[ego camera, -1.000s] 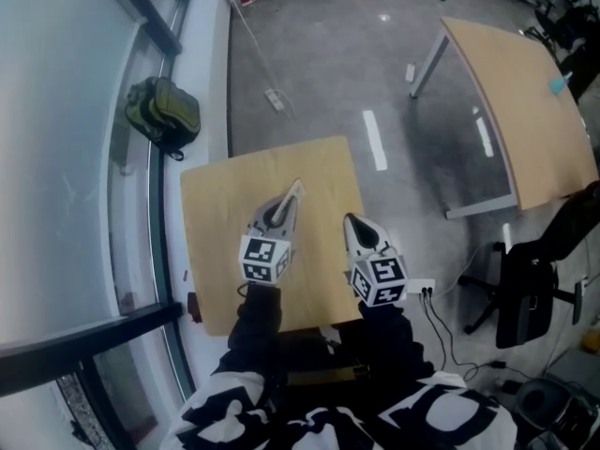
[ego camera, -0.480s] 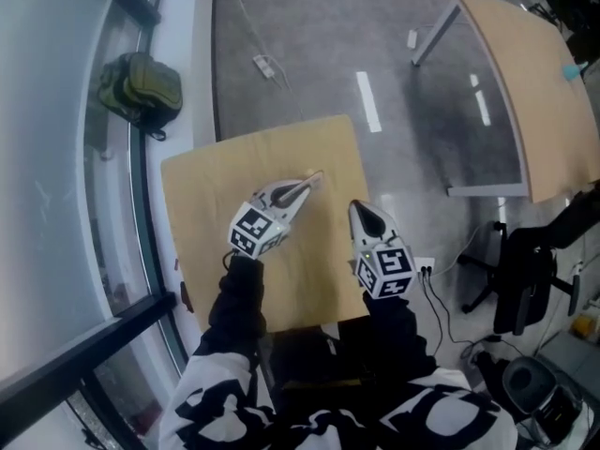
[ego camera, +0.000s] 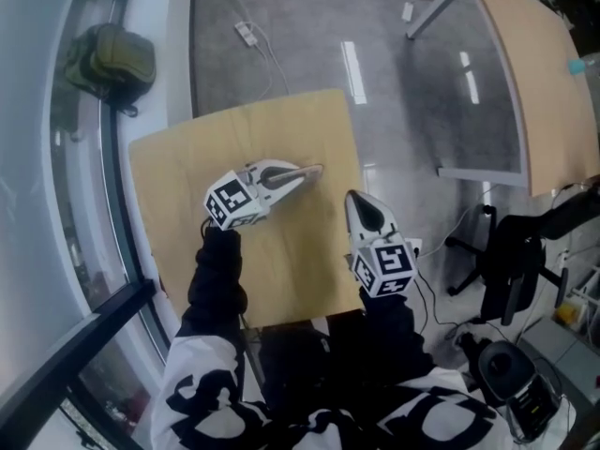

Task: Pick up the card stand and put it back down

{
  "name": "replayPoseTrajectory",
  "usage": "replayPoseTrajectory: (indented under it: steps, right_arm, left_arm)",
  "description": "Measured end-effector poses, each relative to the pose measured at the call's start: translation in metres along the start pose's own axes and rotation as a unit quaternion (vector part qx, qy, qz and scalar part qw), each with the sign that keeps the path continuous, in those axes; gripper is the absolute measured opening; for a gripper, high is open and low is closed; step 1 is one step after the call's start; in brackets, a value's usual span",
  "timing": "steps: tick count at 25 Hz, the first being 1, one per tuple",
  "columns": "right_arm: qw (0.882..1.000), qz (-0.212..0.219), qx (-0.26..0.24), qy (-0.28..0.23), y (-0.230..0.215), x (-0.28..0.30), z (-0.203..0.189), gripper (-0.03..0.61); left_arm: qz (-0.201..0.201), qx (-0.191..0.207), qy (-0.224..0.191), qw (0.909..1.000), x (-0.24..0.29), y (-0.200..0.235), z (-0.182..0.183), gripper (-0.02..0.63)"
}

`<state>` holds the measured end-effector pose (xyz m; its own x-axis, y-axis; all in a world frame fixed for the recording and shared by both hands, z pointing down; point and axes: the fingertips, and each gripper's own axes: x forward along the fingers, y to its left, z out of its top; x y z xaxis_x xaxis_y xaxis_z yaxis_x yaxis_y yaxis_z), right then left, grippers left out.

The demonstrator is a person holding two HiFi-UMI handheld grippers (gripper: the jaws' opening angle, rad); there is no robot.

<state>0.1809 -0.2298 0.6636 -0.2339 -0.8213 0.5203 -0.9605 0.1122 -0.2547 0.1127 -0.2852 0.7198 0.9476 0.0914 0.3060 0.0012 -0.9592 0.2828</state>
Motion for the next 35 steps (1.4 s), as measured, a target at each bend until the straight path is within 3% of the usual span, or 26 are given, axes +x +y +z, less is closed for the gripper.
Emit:
replayPoseTrajectory:
  steps: [6,13,17,20,24,26,29,32,35]
  right_arm:
    - [1.000,-0.004,-0.001,0.011,-0.002,-0.003,-0.014,0.021]
    - [1.000,-0.001,-0.007,0.008,-0.003,-0.010,-0.013,0.021]
    - [1.000,0.011,-0.014,0.000,0.005,-0.017,-0.011,0.021]
    - [1.000,0.013,-0.019,-0.005,0.011,-0.025,-0.005,0.021]
    - [0.999,0.023,-0.027,-0.012,0.021,-0.038,-0.002,0.021]
    - [0.999,0.027,-0.029,-0.013,0.026,-0.048,-0.002,0.021]
    - [0.999,0.035,-0.029,-0.019,0.034,-0.067,0.002,0.021]
    - [0.998,0.050,-0.034,-0.034,0.044,-0.081,0.012,0.021]
    - [0.996,0.064,-0.042,-0.049,0.053,-0.098,0.022,0.021]
  left_arm:
    - [-0.026,-0.018,-0.004,0.9995,0.008,-0.001,-0.014,0.025]
    - [0.012,-0.015,-0.030,0.9994,0.002,0.012,-0.007,0.041]
    - [0.025,-0.010,-0.023,0.9994,-0.007,0.008,-0.007,0.055]
    - [0.050,-0.017,-0.017,0.9984,-0.015,0.008,-0.009,0.120]
    - [0.106,-0.035,-0.016,0.9937,-0.034,0.010,-0.014,0.259]
    - [0.140,-0.050,-0.025,0.9885,-0.047,0.006,-0.016,0.299]
    - [0.207,-0.073,-0.044,0.9747,-0.074,-0.006,-0.013,0.301]
    - [0.279,-0.088,-0.087,0.9521,-0.110,-0.023,0.002,0.301]
    - [0.327,-0.100,-0.129,0.9309,-0.133,-0.054,0.021,0.301]
